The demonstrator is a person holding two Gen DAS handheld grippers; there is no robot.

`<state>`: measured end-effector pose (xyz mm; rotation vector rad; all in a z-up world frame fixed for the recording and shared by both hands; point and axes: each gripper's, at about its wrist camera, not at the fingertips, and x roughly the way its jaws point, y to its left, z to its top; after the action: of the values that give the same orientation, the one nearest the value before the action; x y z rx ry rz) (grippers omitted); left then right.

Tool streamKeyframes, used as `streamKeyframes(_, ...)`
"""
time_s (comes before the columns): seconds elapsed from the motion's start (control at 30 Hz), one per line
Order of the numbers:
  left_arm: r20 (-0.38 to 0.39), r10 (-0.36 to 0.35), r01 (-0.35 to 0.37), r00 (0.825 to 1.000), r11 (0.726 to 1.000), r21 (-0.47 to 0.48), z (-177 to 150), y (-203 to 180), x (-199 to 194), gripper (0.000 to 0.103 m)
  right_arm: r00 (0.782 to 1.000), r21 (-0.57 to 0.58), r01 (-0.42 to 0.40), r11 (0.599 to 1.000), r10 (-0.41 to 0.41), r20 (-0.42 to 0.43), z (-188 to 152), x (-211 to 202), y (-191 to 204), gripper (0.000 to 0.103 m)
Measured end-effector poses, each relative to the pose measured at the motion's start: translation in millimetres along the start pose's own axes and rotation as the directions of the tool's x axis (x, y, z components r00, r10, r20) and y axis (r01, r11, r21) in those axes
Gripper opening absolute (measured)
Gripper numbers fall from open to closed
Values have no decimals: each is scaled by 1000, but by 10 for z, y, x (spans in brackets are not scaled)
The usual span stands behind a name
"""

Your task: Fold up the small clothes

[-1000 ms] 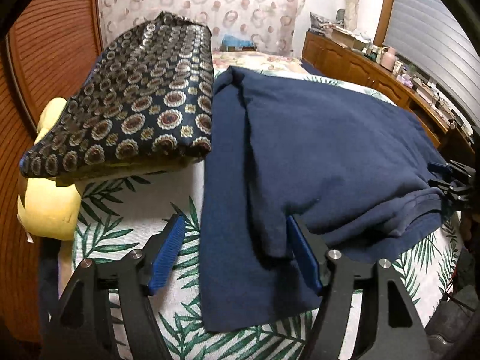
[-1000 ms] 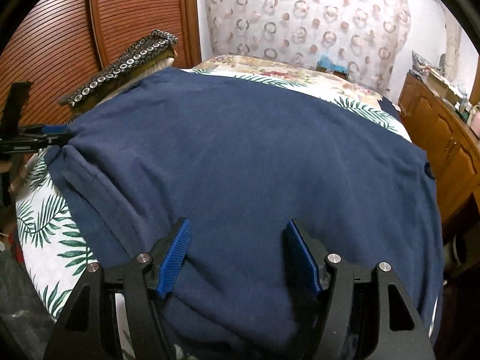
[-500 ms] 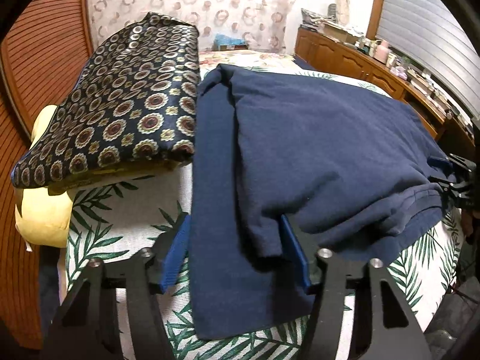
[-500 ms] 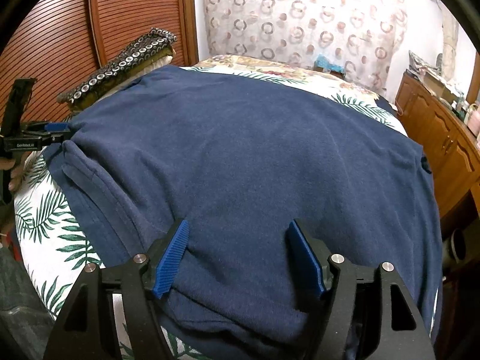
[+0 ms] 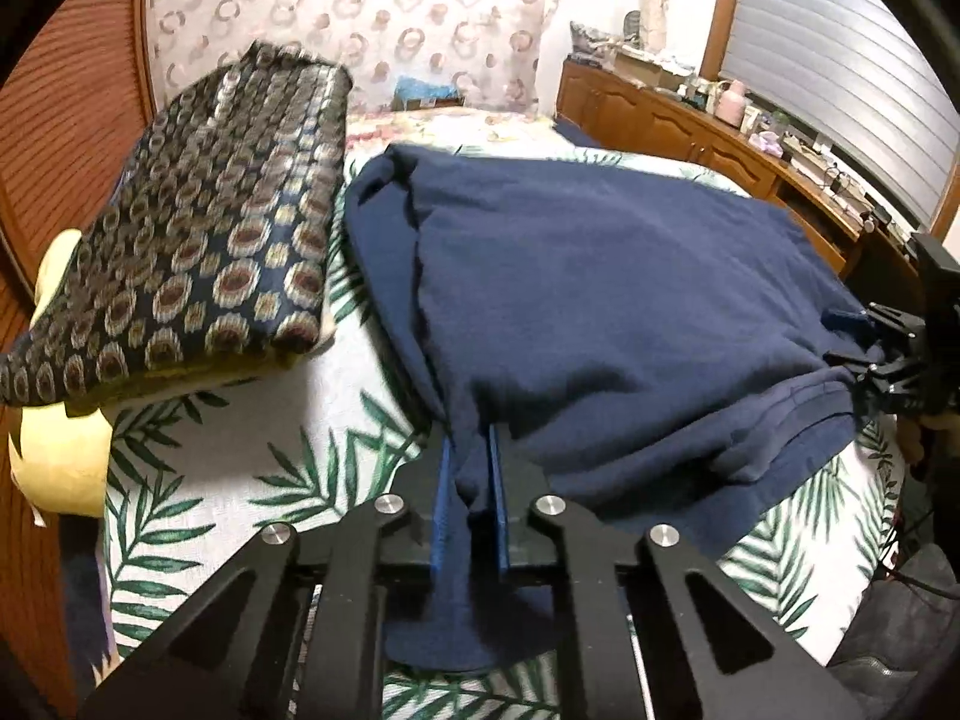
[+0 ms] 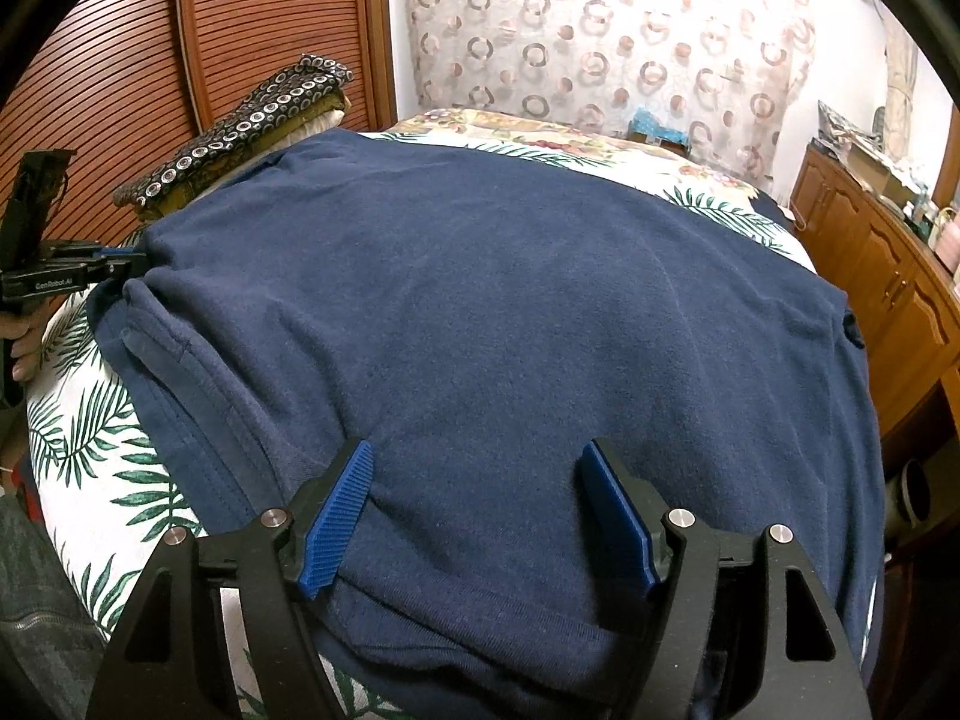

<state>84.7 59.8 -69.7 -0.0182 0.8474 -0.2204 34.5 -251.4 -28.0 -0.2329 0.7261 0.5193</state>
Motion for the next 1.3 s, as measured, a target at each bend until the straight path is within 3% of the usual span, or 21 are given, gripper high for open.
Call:
streamKeyframes(0.2,134,-41,39,990,999,20,205,-228,-315,12,1000,1,1,1000,-1,1,-2,1,-1,74)
streamKeyframes(0.37,186,-83,71,979,995,72,398,-427,-454,11,1000,1,0,1000,0,1,-2,0,0,75)
streamKeyframes(0.93,251,-220,177,943,967,184,942,-1005,-422,11,1000,28,7,1000,-7,5,-16,-35,-55,75)
streamKeyframes(1.07,250,-267,213,930,951,225,1102,-1230,-386,11,999,53,7,999,-9,31,-60,-175,-150,75)
streamKeyframes(1.3,238,-338,264,911,918,295,1345,-1668,-386,11,990,91,80,993,-90,110,-123,-594,-350,75)
